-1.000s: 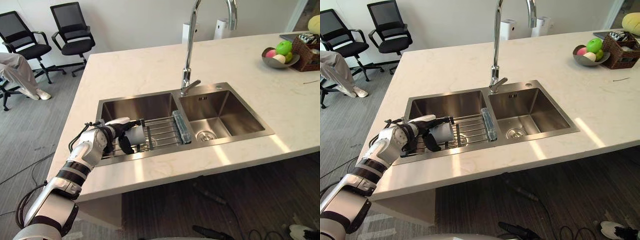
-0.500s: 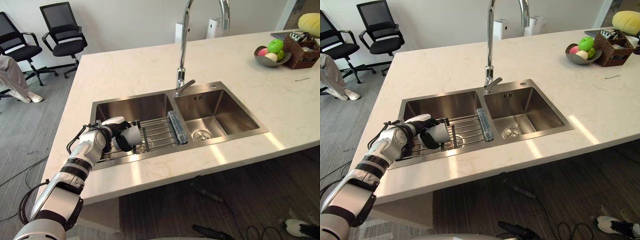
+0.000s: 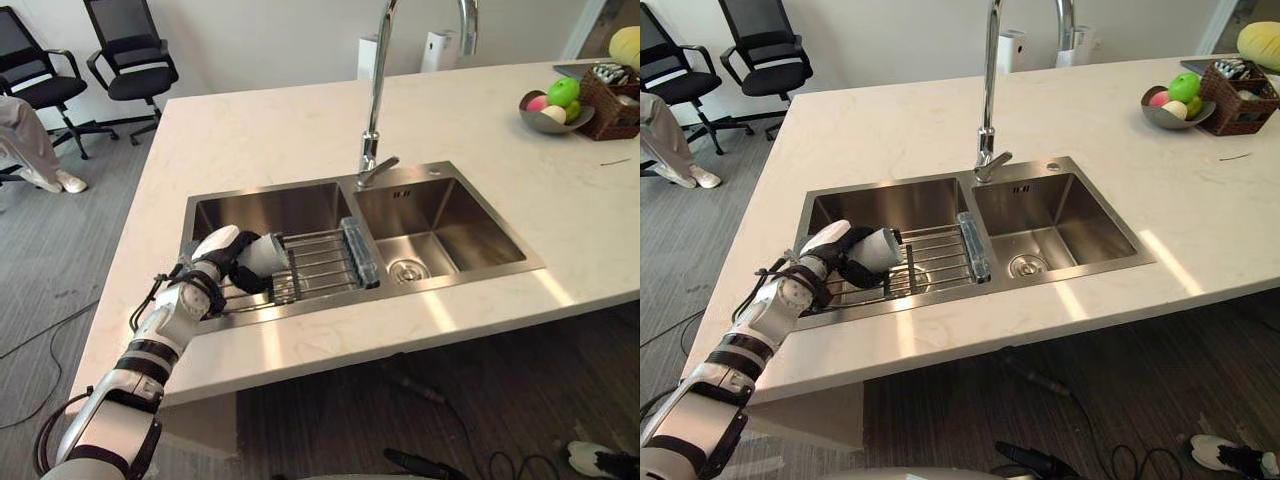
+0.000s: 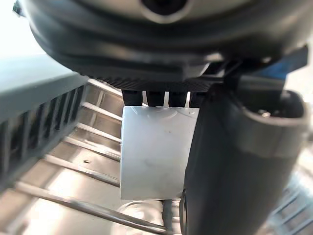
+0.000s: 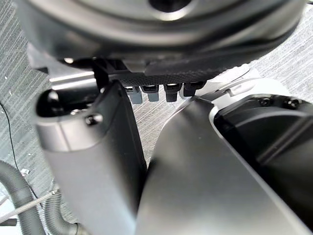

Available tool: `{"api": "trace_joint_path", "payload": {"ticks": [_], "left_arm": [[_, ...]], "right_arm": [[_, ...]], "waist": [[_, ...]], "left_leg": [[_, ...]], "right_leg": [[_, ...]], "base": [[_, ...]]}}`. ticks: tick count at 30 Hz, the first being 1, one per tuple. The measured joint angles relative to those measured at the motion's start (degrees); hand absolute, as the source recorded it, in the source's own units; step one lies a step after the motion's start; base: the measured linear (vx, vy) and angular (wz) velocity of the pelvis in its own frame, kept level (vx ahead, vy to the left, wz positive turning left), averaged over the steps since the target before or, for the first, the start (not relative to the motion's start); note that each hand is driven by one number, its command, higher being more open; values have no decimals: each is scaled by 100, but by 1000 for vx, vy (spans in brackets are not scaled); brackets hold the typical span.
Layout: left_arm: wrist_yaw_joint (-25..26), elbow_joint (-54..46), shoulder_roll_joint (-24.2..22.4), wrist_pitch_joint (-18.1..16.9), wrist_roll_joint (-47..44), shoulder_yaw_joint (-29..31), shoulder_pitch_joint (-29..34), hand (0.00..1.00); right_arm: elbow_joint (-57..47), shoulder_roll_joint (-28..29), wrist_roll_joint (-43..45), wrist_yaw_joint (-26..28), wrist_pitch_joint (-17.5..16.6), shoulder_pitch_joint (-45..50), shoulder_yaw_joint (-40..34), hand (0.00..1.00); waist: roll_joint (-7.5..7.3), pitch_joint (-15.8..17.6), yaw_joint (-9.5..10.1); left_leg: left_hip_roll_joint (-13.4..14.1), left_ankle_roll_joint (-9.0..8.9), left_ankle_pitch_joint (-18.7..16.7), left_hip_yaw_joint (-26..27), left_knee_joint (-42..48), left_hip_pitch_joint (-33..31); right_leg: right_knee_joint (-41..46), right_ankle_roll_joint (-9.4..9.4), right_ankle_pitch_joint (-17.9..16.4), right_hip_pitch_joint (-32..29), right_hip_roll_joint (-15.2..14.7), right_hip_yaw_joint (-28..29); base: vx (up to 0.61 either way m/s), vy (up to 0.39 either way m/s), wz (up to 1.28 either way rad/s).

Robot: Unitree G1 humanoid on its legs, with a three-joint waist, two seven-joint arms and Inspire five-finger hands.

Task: Walk over to the sink, pick up the cup, carry it to the dishwasher, place the cup inside the dishwasher, then close the dishwasher door

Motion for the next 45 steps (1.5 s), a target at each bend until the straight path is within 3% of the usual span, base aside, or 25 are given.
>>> {"api": "trace_joint_path", "payload": {"ticks": [6,12,15,17,26,45], "left_arm": [[920,-1743,-486,-397,-924,1060,687,0],[2163,-2747,-1328,-1292,-1558,1779,1603,0],[2615,-3249,-1730,-1572,-1576,1966,2033,0],[2722,-3362,-1791,-1739,-1579,1979,2135,0],[2876,-3966,-1805,-2041,-1540,1976,2215,0],[2555,-3975,-1831,-2015,-1701,1980,2215,0]], "right_arm": [[-3,-12,-4,30,-2,83,-4,100],[-71,-7,3,24,11,162,-33,100],[-52,31,55,-28,65,179,-152,100],[-52,58,50,-54,117,213,-242,100],[20,120,59,-214,194,241,-389,100],[55,140,57,-214,188,293,-489,100]], "waist": [[0,-2,234],[-1,-7,405],[-8,-20,469],[-13,-36,566],[16,-221,554],[40,-338,560]], "left_leg": [[-4,-11,28,-123,-2,-10],[-21,4,73,-300,-4,-22],[-47,15,112,-427,-4,-110],[-56,23,128,-468,-3,-131],[-76,70,234,-675,-5,-250],[-80,102,314,-764,-5,-342]], "right_leg": [[10,11,-27,55,1,-126],[53,-10,-79,109,-26,-266],[46,-10,-79,91,-36,-389],[46,-11,-78,95,-39,-428],[87,-34,-63,70,-36,-610],[90,-81,-24,22,-25,-702]], "base": [[-17,-23,12],[-41,-14,14],[-28,-9,21],[-28,-9,16],[-52,-2,11],[-14,1,1]]}}
